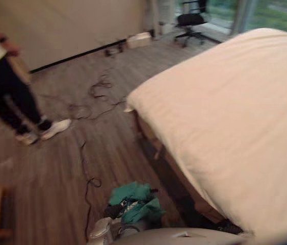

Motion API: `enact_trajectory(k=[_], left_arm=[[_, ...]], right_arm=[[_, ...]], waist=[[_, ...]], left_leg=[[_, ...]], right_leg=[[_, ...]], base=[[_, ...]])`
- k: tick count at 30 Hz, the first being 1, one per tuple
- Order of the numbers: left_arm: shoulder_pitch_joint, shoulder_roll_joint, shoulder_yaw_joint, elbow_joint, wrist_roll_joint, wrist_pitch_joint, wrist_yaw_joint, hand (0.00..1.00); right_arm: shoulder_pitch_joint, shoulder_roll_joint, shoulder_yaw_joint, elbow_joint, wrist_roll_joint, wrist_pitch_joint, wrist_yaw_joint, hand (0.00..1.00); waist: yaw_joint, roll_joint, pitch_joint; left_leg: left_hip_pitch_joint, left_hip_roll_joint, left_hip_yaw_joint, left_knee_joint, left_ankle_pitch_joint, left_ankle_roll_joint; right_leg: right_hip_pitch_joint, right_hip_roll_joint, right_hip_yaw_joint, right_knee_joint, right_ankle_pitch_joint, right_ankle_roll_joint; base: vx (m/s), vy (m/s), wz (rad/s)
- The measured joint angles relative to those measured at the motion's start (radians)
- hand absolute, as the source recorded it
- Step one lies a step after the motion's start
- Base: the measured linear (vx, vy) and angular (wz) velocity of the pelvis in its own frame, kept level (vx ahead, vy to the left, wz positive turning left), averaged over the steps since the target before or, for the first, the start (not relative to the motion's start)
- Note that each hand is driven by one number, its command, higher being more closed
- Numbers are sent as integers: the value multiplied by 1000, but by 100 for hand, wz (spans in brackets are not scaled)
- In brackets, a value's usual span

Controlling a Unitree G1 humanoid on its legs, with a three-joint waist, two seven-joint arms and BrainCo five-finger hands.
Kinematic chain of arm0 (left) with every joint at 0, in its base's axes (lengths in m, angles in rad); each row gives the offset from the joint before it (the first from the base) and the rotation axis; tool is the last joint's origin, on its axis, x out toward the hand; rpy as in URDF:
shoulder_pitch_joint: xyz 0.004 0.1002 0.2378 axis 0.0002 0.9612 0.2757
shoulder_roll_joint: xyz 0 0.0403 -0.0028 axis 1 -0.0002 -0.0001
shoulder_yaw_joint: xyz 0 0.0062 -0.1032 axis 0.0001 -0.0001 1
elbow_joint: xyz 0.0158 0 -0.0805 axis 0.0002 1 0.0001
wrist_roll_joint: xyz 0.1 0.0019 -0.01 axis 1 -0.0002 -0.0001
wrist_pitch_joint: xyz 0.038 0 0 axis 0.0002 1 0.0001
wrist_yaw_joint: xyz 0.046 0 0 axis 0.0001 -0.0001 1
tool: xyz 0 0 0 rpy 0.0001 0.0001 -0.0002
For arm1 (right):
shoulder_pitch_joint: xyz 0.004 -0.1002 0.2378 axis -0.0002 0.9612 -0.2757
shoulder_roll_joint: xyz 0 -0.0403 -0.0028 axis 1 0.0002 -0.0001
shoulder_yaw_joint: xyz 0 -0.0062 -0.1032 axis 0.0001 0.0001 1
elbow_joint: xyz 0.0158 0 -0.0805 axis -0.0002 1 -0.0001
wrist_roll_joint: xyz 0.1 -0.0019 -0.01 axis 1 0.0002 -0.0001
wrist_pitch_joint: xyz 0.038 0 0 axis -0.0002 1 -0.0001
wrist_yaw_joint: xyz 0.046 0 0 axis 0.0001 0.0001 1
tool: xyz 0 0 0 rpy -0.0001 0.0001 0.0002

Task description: Tidy the bed and pick cloth on bed and put in laundry

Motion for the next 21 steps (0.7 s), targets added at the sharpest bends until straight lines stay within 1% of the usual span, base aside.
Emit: enact_trajectory(k=[1,2,3,4,5,6,7,8,9,10,11,12,13,14,15,16,17,18,19,20,21], left_arm=[[-5,6,1,0,0,6,-3,100],[-3,17,5,-1,-2,9,-3,100],[-4,19,12,-2,-7,12,-3,100],[-10,36,16,-1,-3,23,-4,100],[-9,38,16,1,-1,28,-4,100],[-11,40,15,11,0,37,-5,100],[-19,44,16,29,1,47,-5,100],[-30,44,13,41,9,56,-11,100],[-34,41,6,47,18,59,-14,100],[-37,39,-3,49,19,61,-30,100],[-36,39,-3,50,20,64,-34,100],[-34,41,-2,51,20,65,-37,100],[-35,46,-4,59,26,67,-50,100],[-37,51,-15,65,35,67,-59,100],[-42,62,-39,65,41,68,-68,100],[-46,70,-44,66,44,69,-69,100],[-54,81,-44,70,62,76,-72,100],[-57,79,-44,75,71,77,-74,100],[-57,77,-44,75,75,77,-74,100],[-52,78,-44,76,82,77,-75,100],[-42,78,-37,78,88,75,-75,100]], right_arm=[[-2,6,-12,5,0,0,0,100],[-25,21,-34,12,1,-3,5,100],[-35,29,-44,13,4,-5,6,100],[-42,62,-71,11,8,-19,10,100],[-43,69,-73,10,11,-23,10,100],[-43,80,-74,10,30,-30,10,100],[-43,88,-78,10,47,-30,11,100],[-42,94,-104,7,51,-31,9,100],[-40,94,-119,6,60,-31,9,100],[-35,92,-142,5,76,-37,7,100],[-34,92,-149,3,85,-40,7,100],[-33,94,-149,3,86,-41,5,100],[-28,90,-151,0,87,-41,0,100],[-21,84,-149,-14,94,-40,-8,100],[-15,84,-135,-33,116,-39,-18,100],[-16,84,-128,-36,126,-38,-20,100],[-12,84,-114,-36,161,-38,-32,100],[-1,83,-108,-36,184,-39,-39,100],[5,81,-105,-35,191,-40,-40,100],[11,78,-95,-27,205,-42,-41,100],[15,79,-93,-23,215,-44,-41,100]], waist=[[4,-8,8],[16,-20,20],[21,-31,28],[28,-38,32],[27,-41,30],[24,-45,28],[25,-45,27],[21,-31,36],[22,-22,40],[22,-6,46],[23,-4,48],[26,1,48],[24,14,46],[17,38,32],[13,33,28],[14,35,29],[6,31,31],[5,27,32],[5,28,33],[3,26,36],[7,17,37]], left_leg=[[-1,-15,-14,-13,13,22],[6,-36,-35,-49,37,36],[16,-47,-53,-73,48,41],[31,-76,-108,-145,90,43],[38,-85,-124,-171,105,45],[62,-100,-153,-230,135,45],[99,-116,-189,-305,175,40],[114,-127,-231,-322,187,46],[118,-129,-246,-323,187,46],[127,-132,-282,-327,178,51],[139,-135,-295,-328,172,59],[142,-137,-308,-328,169,62],[156,-137,-360,-328,172,59],[153,-131,-401,-326,176,56],[136,-127,-450,-326,182,48],[131,-126,-474,-325,186,46],[124,-125,-537,-322,198,48],[133,-126,-585,-321,204,45],[139,-126,-600,-321,205,44],[155,-129,-630,-323,200,40],[168,-128,-587,-325,160,50]], right_leg=[[-2,-8,-6,19,0,0],[-9,-16,-27,45,14,-2],[-7,-20,-37,52,23,-7],[-7,-18,-45,54,35,-18],[-5,-14,-42,49,37,-20],[0,-6,-40,33,44,-25],[16,-1,-45,31,64,-13],[33,-1,-47,47,82,-7],[37,-6,-47,63,93,-4],[45,-19,-53,121,121,-5],[50,-34,-55,165,135,-11],[54,-46,-55,201,146,-29],[38,-59,-37,276,178,-82],[4,-40,24,292,117,-86],[-51,26,149,258,42,-72],[-71,56,206,238,19,-66],[-109,128,334,179,-14,-68],[-128,181,431,131,-23,-64],[-134,199,470,114,-27,-64],[-147,228,564,79,-27,-65],[-144,229,623,22,-18,-67]], base=[[91,92,129],[41,84,80],[35,103,105],[34,60,85],[33,37,95],[19,0,72],[19,-6,95],[8,0,85],[-2,17,99],[-2,31,80],[14,57,75],[51,72,65],[72,74,85],[145,48,121],[112,18,108],[123,-8,134],[101,-55,142],[122,-68,141],[134,-76,118],[92,-54,82],[77,-43,76]])
